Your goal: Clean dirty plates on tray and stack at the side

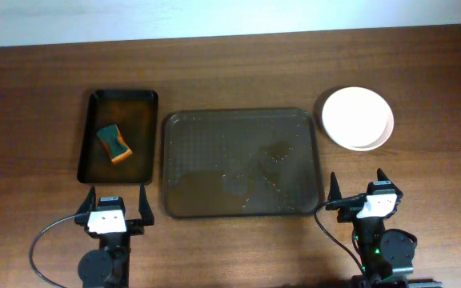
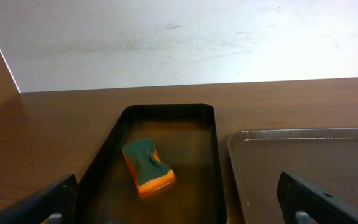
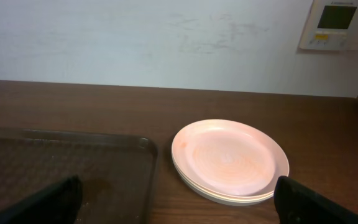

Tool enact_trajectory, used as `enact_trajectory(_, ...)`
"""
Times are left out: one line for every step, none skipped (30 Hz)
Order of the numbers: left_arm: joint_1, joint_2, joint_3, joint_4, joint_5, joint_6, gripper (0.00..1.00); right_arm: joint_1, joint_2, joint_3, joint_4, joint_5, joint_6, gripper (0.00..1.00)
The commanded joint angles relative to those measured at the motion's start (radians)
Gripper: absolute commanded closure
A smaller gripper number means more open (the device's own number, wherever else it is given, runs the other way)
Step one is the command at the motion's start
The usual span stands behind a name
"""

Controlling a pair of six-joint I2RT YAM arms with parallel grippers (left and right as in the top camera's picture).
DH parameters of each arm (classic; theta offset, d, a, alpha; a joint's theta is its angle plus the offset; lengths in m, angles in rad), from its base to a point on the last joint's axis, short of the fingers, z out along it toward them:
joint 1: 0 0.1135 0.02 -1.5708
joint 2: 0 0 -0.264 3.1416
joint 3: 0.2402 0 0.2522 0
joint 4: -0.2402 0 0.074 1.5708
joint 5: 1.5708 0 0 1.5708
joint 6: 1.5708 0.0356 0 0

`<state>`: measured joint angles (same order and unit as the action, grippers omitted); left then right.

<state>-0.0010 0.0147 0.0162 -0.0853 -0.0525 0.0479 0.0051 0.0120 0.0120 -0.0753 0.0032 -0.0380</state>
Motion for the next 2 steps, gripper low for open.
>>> enact_trajectory(-0.005, -0.01, -0.007, 0.002, 0.011, -0.01, 0.0, -0.007, -0.008, -0.006, -0.006, 0.009, -0.007, 0.02)
enact_trajectory(-0.005, -0.01, -0.007, 0.002, 0.011, -0.01, 0.0, -0.007, -0.008, -0.006, -0.006, 0.009, -0.007, 0.02)
